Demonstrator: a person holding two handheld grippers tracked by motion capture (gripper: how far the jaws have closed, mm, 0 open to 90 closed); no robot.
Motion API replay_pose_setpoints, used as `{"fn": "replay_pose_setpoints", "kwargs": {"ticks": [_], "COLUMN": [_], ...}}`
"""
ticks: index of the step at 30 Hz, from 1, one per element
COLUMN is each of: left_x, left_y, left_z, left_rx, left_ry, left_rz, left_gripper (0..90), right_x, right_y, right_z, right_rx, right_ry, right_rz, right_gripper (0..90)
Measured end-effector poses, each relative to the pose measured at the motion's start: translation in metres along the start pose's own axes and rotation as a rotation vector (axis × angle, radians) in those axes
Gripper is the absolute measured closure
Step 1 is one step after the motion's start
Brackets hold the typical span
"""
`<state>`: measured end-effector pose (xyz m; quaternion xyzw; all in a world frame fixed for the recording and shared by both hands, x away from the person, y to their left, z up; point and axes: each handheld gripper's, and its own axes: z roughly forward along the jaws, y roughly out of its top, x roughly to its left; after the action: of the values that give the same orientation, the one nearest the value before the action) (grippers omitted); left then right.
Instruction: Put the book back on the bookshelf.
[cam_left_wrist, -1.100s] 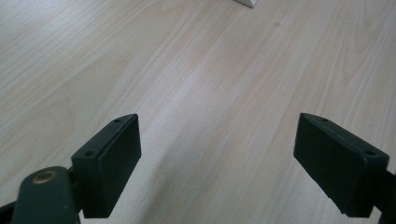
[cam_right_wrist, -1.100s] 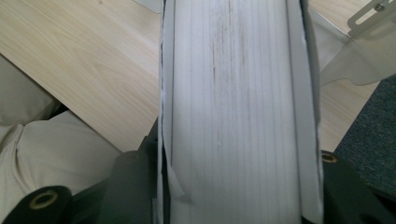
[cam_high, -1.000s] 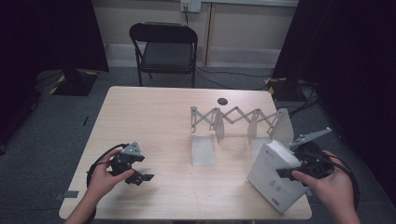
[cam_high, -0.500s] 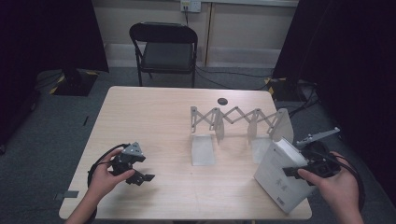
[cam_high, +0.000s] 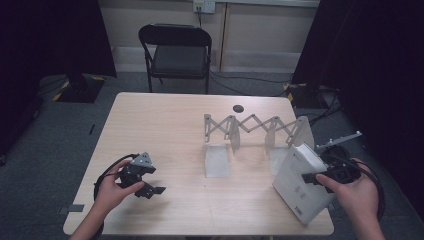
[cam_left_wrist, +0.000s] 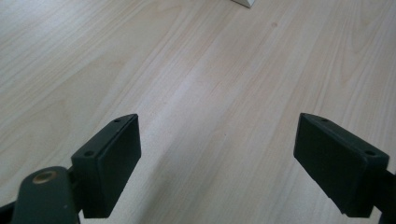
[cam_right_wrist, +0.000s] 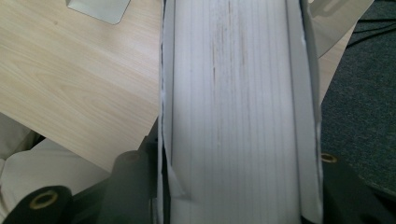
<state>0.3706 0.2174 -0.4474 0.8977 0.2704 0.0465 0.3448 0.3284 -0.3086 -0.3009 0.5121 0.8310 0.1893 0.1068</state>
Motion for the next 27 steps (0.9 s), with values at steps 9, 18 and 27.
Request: {"fn": "replay_pose_setpoints", "kwargs": {"ticks": [9,18,27], "left_x": [0.001,0.002,0.003], "left_y": [0.0,-0.001,-0.001], "left_z": [0.0,-0.001,-0.001], "left_rx": [-0.005,-0.006,-0.007], "left_ry": [-0.001,-0.002,-0.003], "left_rz": [-0.003,-0.004,-0.006], "left_gripper": [14.7,14.7,14.8], "right_x": [-0.005,-0.008,-0.011], "right_y": [0.006,0.012,0.017], "right_z": [0.0,0.001,0.001], "right_rx": [-0.014,-0.022,-0.029], "right_ry": [-0.009,-0.01,-0.024], "right_rz": [0.035,0.063,0.075], "right_gripper": [52.9,52.9,52.9]}}
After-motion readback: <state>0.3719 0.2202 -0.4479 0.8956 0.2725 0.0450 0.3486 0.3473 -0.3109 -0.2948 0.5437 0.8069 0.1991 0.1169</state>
